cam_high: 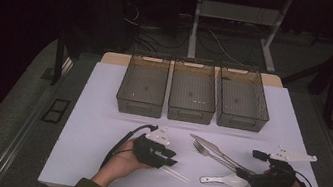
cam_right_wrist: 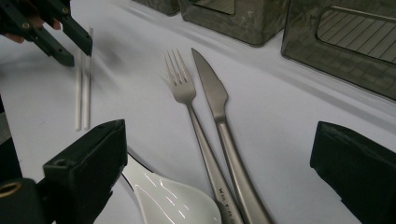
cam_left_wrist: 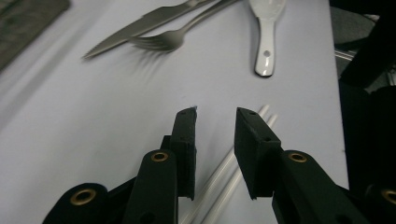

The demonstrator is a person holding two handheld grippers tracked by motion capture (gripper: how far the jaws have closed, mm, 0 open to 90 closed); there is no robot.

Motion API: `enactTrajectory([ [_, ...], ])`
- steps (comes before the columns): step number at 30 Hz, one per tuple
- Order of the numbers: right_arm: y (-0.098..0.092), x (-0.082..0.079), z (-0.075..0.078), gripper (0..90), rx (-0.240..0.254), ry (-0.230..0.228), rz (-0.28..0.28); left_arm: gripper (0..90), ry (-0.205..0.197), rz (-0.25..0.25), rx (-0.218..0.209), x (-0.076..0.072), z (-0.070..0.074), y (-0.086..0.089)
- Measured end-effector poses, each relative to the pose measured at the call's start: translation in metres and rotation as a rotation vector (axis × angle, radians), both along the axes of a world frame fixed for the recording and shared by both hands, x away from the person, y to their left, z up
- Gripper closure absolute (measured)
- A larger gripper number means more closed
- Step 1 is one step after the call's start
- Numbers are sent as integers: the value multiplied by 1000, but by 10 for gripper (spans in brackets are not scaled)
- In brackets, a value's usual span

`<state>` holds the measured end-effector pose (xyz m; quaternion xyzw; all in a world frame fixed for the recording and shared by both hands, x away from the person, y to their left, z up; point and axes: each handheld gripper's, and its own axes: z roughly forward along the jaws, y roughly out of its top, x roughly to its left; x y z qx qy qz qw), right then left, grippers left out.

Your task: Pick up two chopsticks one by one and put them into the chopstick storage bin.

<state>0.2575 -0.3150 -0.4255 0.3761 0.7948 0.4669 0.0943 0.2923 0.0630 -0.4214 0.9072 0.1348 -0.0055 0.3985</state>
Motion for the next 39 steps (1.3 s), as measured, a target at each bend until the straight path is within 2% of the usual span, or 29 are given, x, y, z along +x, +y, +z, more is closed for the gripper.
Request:
enactTrajectory([
  [5, 0, 0, 0, 39, -2, 3, -1, 680, 13, -57, 0, -7, -4, -23],
  [9, 0, 0, 0, 39, -3, 4, 1, 694, 10, -108, 20, -13, -8, -42],
  [10, 0, 0, 0, 39, -4, 4, 2, 698, 10, -108, 20, -13, -8, -42],
  [14, 0, 0, 0, 39, -2, 4, 2, 718, -7, -148, 43, -15, -12, -55],
  [15, 0, 0, 0, 39, 1, 6, 0, 735, -12, -160, 62, -16, -14, -59],
  [27, 0, 0, 0, 39, 1, 5, 1, 798, -26, -167, 104, -17, -21, -66],
  [32, 0, 0, 0, 39, 2, 3, 2, 847, -40, -172, 106, -18, -21, -66],
  [39, 0, 0, 0, 39, 3, 3, 2, 857, -55, -183, 105, -17, -21, -66],
])
